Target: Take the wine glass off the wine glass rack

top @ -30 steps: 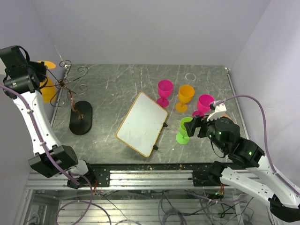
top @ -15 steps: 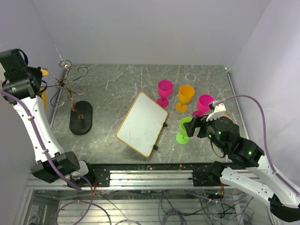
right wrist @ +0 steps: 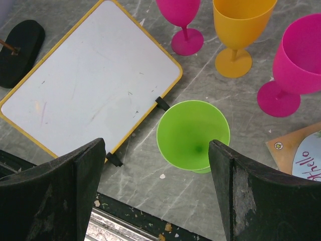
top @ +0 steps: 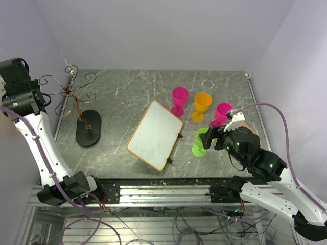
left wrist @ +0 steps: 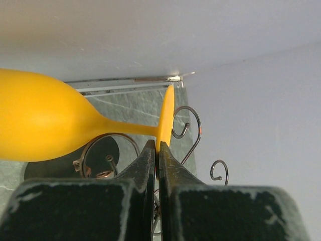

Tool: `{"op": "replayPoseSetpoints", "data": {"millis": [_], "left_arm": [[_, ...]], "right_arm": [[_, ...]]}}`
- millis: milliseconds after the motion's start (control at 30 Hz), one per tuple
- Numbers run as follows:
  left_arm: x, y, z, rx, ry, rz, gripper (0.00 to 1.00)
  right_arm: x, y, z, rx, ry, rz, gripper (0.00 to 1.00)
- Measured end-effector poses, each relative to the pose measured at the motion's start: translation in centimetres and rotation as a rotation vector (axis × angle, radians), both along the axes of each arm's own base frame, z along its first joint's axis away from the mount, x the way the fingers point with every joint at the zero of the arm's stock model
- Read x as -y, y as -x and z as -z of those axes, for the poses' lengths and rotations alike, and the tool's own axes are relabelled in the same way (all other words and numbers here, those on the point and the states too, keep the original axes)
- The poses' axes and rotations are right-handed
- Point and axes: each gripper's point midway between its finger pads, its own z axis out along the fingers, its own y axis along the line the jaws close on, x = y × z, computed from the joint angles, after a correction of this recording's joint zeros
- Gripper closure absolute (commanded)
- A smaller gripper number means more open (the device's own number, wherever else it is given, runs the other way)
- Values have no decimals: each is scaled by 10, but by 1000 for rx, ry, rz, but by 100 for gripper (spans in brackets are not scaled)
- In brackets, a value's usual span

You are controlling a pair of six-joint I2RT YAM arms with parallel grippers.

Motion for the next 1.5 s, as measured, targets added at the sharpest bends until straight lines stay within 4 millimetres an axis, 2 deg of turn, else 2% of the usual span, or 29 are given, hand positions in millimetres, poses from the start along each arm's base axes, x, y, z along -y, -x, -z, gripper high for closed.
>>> {"op": "replayPoseSetpoints", "data": {"millis": [333,500,667,767,833,900,1067,1300,1367,1500], "left_arm": [[5,50,-28,43,-61,-98,93],[25,93,-72,155,-160,-83,93],[71,148,-130,387,-333,31,93],[103,170,-170,518,-443,145,93],[126,169,-195,601,-510,265,93],[151,159,-212,673,-552,414,93],[212,124,-235,861,-572,830,93],[267,98,-237,1112,-380,1254,93],[281,101,-241,1192,-311,1358,93],[295,108,-244,1329,-178,1498,93]], "right_arm": [[-2,0,2,-5,11,-12,17],[-6,0,0,6,12,-38,17],[-14,-2,-4,14,33,-80,17],[-21,-6,-12,29,30,-97,17],[-27,-8,-18,43,14,-111,17],[-34,-10,-24,56,-8,-129,17],[-60,-15,-38,81,-83,-196,17],[-104,-17,-59,100,-224,-323,17],[-117,-17,-70,104,-272,-360,16],[-143,-15,-107,137,-397,-443,10]]}}
